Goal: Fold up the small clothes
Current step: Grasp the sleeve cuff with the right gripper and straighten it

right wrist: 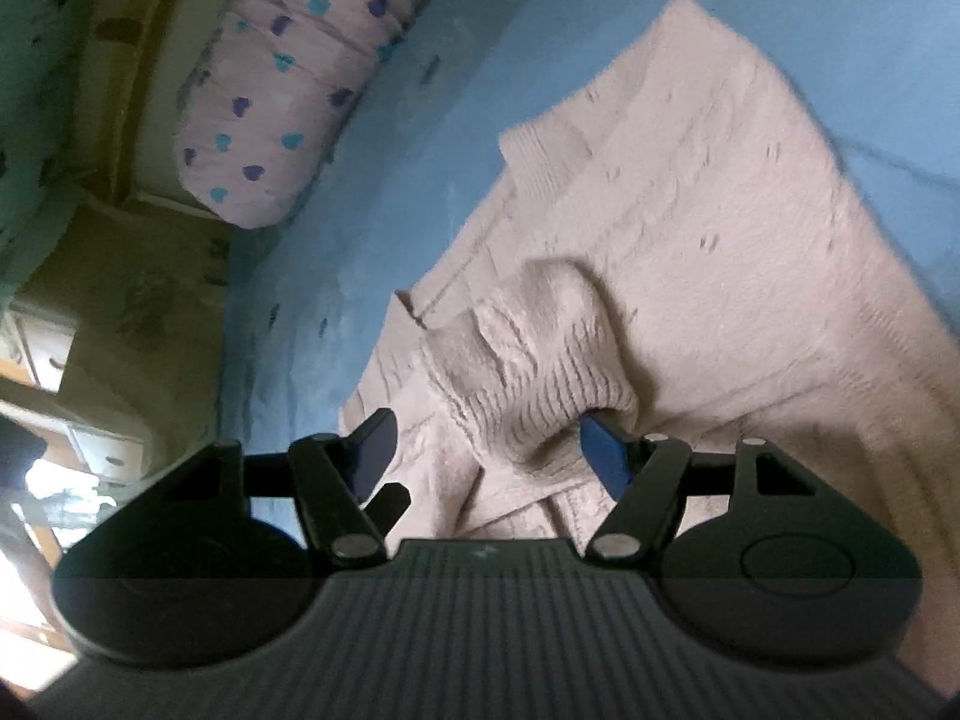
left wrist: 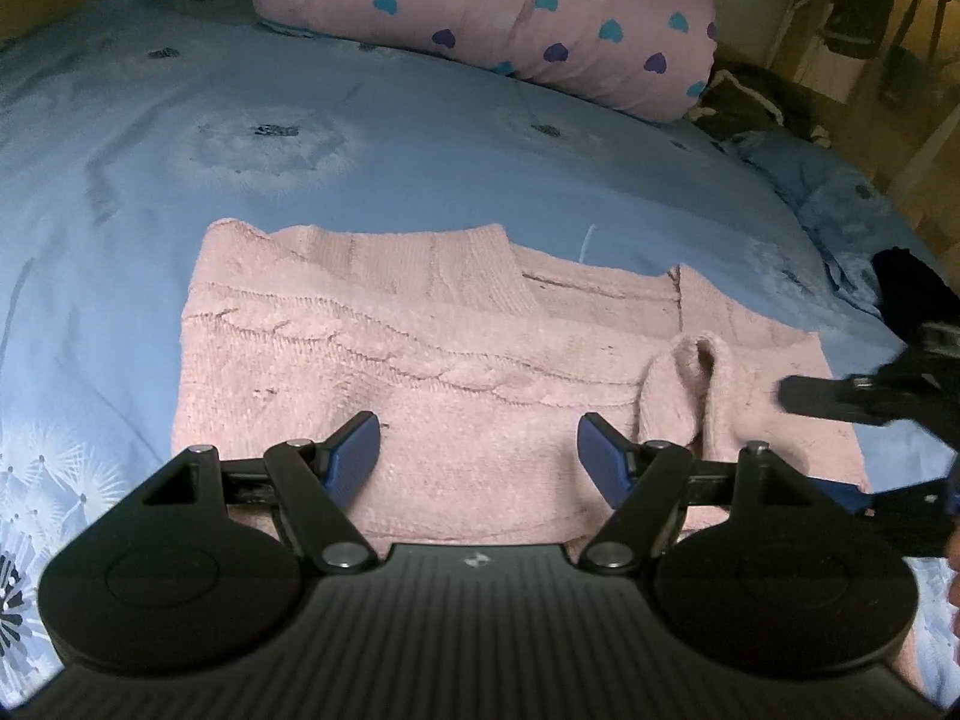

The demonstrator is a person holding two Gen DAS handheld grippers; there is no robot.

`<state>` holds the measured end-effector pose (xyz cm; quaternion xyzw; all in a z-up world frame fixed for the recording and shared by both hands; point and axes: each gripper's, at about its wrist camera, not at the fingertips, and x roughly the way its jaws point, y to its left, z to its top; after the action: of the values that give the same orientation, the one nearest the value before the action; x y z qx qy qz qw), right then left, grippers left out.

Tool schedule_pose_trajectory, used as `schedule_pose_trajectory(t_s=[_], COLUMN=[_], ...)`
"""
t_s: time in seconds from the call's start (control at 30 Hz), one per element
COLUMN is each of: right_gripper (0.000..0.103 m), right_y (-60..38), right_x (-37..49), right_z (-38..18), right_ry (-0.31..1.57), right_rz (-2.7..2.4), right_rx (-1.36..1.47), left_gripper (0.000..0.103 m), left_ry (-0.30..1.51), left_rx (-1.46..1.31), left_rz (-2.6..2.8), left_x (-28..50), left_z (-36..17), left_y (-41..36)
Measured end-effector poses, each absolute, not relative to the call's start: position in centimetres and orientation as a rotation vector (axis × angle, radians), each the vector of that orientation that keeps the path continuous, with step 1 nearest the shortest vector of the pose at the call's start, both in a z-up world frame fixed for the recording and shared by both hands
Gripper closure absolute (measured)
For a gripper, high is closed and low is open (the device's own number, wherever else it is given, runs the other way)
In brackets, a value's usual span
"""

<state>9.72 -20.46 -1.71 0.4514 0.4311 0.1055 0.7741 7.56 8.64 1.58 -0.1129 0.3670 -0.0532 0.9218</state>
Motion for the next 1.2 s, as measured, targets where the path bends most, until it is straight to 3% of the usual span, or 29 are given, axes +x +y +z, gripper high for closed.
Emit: schedule_pose_trajectory(t_s=[0.1,0.17,0.2,0.27,0.6,0.73,0.87,0.9,0.97,1.0,1.2], right_gripper=[0.048,0.077,0.086,0.093,0.094,0.093,0.090,0.086,0.061,0.058,0.055], right_y=[-19.9,-19.7,-19.6,-19.6,-23.6,-24.0,-23.9,-24.0,-24.3,-24.9,-26.6], right_x=[11.1,11.9,12.4,13.0,13.0,13.4,12.7,12.5,12.7,12.4,10.3], right_z=[-2.4,-2.4,-2.3,-1.8,4.8,2.3,0.0,0.0,0.7,1.0,2.5], right_ry=[0.962,0.970,0.978,0.986,0.844,0.883,0.836,0.823,0.813,0.800,0.737], right_rz=[0.200,0.199,0.204,0.225,0.323,0.239,0.213,0.202,0.179,0.173,0.231], right_rx=[0.963,0.919,0.887,0.817,0.256,0.015,0.006,0.018,0.049,0.075,0.241], left_gripper=[0.026,0.026,0.026,0.026,0.026,0.026,0.026,0.026,0.026,0.026,0.026], left_ry=[0.756,0.760,0.760,0.763,0.765,0.768,0.765,0.765,0.766,0.766,0.756], left_rx=[-0.239,-0.239,-0.241,-0.254,-0.274,-0.221,-0.185,-0.184,-0.195,-0.202,-0.231], left_rz=[-0.115,-0.121,-0.123,-0.125,-0.125,-0.122,-0.121,-0.122,-0.121,-0.121,-0.118], left_x=[7.5,7.6,7.6,7.6,7.5,7.6,7.5,7.5,7.5,7.5,7.3], left_z=[1.5,1.6,1.6,1.6,1.6,1.5,1.3,1.3,1.3,1.3,1.4], left_y=[8.9,9.1,9.1,9.3,9.6,8.9,8.6,8.6,8.7,8.7,9.0])
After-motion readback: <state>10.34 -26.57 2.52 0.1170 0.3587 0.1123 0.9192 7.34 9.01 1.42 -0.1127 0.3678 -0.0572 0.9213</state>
